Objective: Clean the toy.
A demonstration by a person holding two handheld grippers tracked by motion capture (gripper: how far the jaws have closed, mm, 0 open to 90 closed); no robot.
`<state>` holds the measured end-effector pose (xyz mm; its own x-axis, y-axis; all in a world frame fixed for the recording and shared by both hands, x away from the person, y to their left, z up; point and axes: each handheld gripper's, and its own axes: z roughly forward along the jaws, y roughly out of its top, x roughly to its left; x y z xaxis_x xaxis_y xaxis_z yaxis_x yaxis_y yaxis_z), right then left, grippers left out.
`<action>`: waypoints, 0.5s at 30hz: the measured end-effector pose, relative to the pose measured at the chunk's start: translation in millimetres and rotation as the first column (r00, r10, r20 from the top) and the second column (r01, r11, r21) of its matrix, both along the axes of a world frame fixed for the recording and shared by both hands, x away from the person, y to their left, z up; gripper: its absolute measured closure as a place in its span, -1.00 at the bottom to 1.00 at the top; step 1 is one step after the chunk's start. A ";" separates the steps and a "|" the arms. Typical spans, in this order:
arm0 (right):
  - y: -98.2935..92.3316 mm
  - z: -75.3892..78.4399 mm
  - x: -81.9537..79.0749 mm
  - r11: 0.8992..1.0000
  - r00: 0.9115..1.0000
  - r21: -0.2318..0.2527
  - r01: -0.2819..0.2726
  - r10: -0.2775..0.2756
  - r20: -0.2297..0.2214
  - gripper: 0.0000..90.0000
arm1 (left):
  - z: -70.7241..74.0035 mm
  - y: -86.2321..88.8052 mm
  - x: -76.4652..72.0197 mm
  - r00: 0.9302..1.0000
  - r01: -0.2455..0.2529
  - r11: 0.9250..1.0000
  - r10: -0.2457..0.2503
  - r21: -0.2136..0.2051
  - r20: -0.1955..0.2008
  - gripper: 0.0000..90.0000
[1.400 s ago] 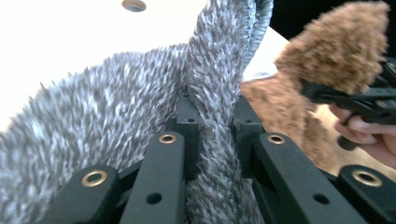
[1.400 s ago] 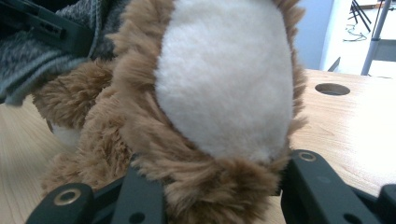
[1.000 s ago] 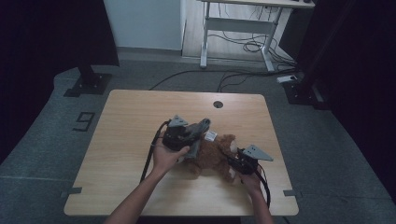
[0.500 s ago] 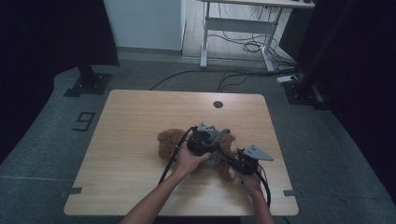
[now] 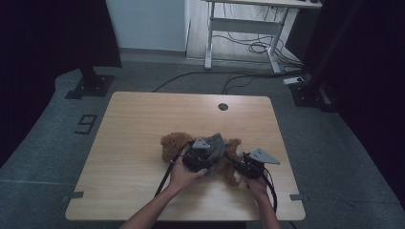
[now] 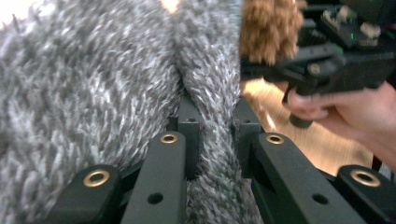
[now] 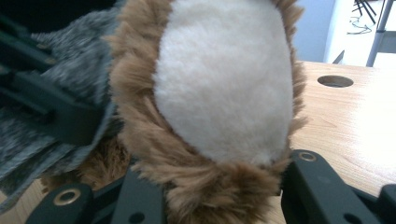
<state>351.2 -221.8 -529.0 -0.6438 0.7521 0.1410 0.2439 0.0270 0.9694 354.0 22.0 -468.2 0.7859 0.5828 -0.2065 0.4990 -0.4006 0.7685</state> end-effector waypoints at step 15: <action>-1.2 0.2 -0.3 1.000 1.000 0.005 -0.008 0.008 0.013 0.40 | -26.0 74.3 -23.6 0.997 -0.071 0.995 0.068 -0.069 -0.044 0.74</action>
